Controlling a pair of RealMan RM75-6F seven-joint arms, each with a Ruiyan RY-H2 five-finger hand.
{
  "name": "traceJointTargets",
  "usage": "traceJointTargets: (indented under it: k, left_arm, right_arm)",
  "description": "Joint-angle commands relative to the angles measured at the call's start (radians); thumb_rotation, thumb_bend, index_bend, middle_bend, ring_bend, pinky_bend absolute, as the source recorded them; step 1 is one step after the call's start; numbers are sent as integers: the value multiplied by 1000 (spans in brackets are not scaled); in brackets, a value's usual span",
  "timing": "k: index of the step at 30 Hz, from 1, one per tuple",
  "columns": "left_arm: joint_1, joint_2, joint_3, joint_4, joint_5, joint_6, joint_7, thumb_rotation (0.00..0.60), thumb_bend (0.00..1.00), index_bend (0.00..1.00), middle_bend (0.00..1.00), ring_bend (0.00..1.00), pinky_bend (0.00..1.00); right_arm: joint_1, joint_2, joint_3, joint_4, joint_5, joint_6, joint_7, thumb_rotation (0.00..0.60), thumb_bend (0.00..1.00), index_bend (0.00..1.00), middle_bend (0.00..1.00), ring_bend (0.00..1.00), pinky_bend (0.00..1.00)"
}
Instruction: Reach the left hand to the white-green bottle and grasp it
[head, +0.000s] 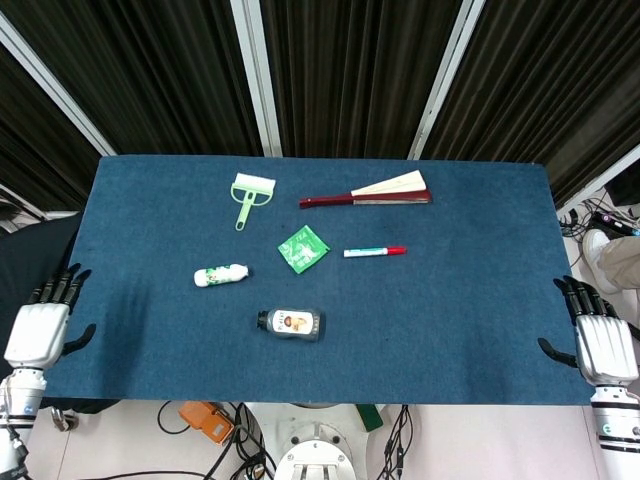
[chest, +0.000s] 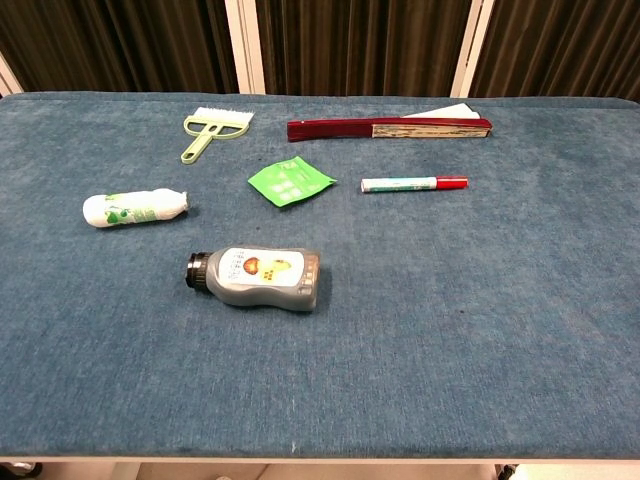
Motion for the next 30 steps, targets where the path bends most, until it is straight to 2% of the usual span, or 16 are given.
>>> traceJointTargets:
  k: [1,12,20,23,30]
  left_arm:
    - [-38,-35,6,-6,1,-61,19,600,268,75,0,0,142]
    - [-176,-169,-47,56,-20,-207,13,600,268,75,67,20,142]
    - [-263,-233,-69,103,-65,-327,-1,600,278,75,109,26,142]
    - [-293,-254,-78,113,-83,-366,-14,600,279,104,123,26,142]
    - [-353,-301,-100,165,-125,-423,21,600,282,124,165,28,142]
  right_arm:
    - [1,1,0,-1,2,-3,-2,600,280,193,168,168,286]
    - [6,5,2,-5,17,-19,-8,600,280,192,168,168,286]
    - [12,4,4,-7,24,-29,-14,600,279,192,168,168,286]
    - [13,4,4,-8,26,-30,-15,600,279,192,168,168,286]
    - [15,6,5,-6,29,-33,-9,600,280,192,168,168,286]
